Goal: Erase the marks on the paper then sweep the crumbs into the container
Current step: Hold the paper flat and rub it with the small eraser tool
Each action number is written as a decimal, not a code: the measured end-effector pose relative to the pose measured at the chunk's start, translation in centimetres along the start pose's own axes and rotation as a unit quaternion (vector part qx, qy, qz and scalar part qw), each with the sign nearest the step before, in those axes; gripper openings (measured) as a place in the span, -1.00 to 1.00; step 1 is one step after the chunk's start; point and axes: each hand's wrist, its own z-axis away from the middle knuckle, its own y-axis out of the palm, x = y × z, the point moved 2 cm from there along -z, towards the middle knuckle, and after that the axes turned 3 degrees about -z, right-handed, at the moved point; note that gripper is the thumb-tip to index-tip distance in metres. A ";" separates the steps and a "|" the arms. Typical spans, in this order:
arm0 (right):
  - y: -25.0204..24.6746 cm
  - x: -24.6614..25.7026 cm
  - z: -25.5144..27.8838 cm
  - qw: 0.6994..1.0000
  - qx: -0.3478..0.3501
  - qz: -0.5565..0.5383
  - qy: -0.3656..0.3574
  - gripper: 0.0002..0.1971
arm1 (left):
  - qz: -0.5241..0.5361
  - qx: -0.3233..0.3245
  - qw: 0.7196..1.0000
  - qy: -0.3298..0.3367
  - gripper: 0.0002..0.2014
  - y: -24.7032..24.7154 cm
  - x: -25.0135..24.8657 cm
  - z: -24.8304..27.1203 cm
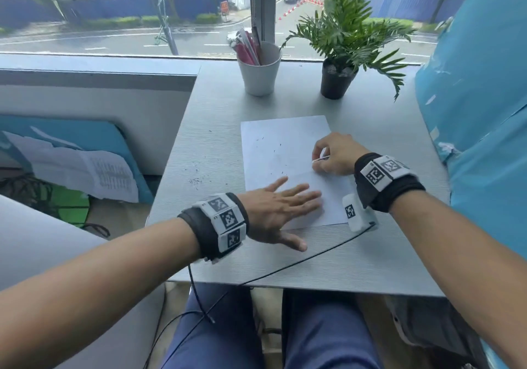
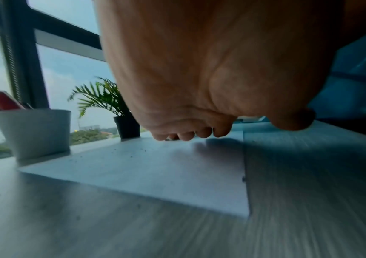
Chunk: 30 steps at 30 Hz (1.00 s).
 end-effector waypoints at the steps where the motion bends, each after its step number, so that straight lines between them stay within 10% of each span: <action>1: -0.1 0.0 0.1 1.000 -0.002 -0.001 -0.002 -0.89 | 0.012 0.007 1.000 0.013 -0.11 0.6 -0.3 -0.3; 9: 0.0 0.1 0.1 1.000 -0.003 -0.006 0.006 -0.91 | 0.018 0.004 0.947 -0.320 0.06 0.0 8.6 2.7; 15: -0.1 0.3 0.1 1.000 0.001 0.001 0.006 -0.90 | 0.034 -0.002 0.997 -0.073 -0.06 0.3 4.2 -1.1; 20: -0.3 0.4 0.2 1.000 0.009 -0.007 0.014 -0.90 | 0.083 -0.023 0.973 -0.216 -0.09 -0.7 10.0 -0.6; 26: -0.2 0.3 0.0 1.000 0.014 -0.004 0.018 -0.92 | 0.082 0.006 0.881 -0.466 0.17 -0.7 11.2 1.5; 30: -0.1 0.3 -0.2 1.000 0.010 0.002 0.019 -0.92 | 0.045 -0.074 0.955 -0.283 0.05 -1.6 7.6 -1.9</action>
